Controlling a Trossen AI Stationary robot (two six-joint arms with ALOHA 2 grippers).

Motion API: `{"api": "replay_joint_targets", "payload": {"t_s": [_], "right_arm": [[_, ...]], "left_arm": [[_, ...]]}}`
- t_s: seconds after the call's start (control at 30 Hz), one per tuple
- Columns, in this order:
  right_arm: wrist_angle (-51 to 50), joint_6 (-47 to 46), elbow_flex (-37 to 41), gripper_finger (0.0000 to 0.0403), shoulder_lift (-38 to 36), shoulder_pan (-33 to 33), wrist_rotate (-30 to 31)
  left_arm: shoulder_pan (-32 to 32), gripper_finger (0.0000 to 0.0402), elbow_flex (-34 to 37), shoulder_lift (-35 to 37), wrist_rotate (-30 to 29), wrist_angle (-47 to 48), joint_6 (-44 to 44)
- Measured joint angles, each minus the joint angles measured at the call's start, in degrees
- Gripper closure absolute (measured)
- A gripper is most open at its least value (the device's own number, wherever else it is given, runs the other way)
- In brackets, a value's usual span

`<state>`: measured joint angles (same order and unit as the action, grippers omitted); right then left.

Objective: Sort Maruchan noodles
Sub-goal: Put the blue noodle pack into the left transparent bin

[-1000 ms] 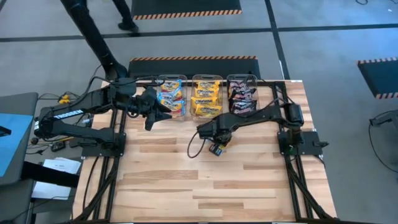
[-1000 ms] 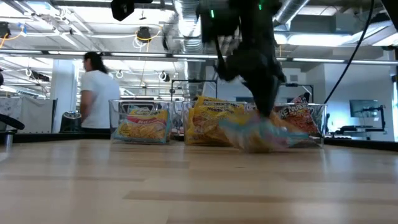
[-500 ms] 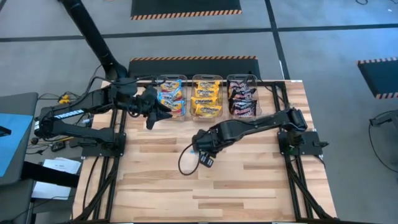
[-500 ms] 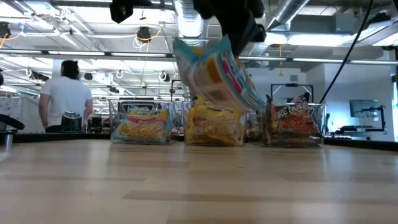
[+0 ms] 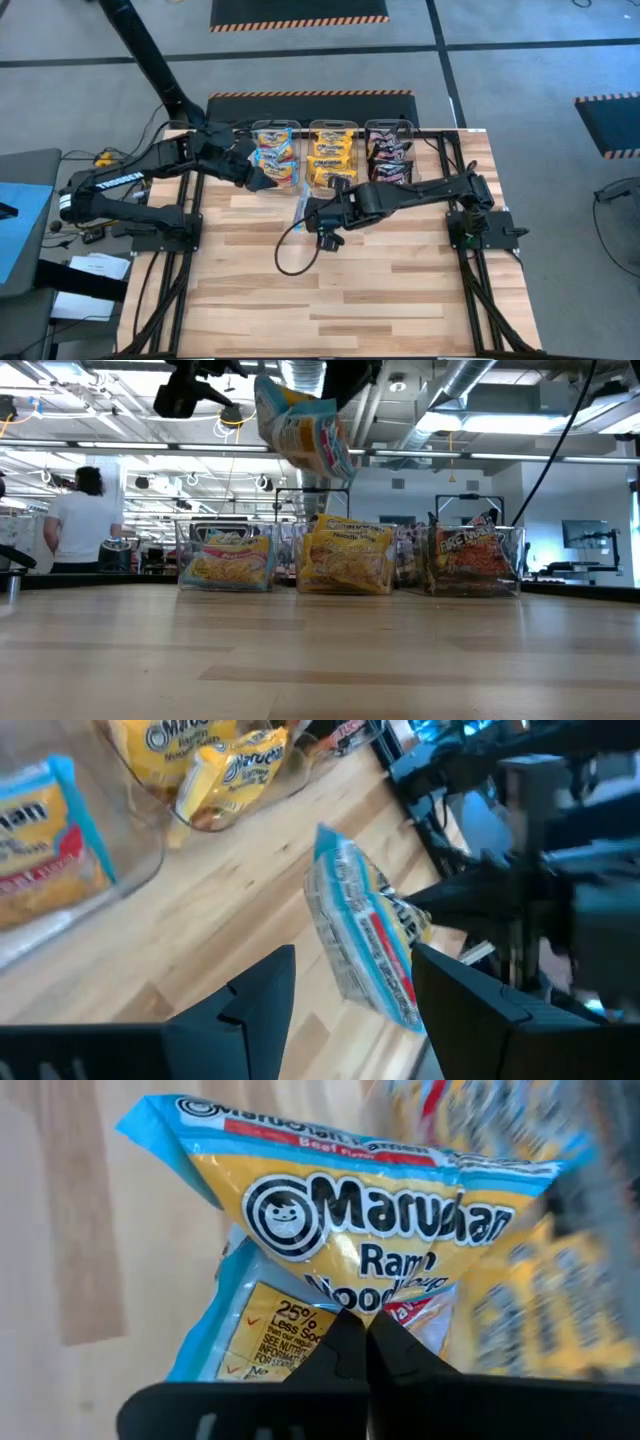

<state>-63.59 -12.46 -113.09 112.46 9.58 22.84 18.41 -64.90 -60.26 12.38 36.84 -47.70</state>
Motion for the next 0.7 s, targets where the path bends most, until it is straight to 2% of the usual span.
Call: {"api": "replay_joint_targets", "payload": {"t_s": [0.13,0.23,0.5,0.7], "right_arm": [[0.4,7.7,-2.5,0.0402,0.0,-0.3,3.6],[1.5,11.1,-3.5,0.0402,0.0,-1.0,4.0],[2.1,14.4,-4.1,0.0402,-0.1,-2.8,4.1],[2.7,15.3,-4.1,0.0401,-0.1,-3.0,4.1]], "left_arm": [[0.0,0.0214,0.0,-1.5,0.5,-0.3,-4.8],[0.0,0.0214,0.0,-3.0,0.5,-0.5,-7.6],[0.0,0.0214,0.0,-6.5,0.7,-5.4,-9.6],[0.0,0.0214,0.0,-6.5,0.2,-8.8,-10.2]]}}
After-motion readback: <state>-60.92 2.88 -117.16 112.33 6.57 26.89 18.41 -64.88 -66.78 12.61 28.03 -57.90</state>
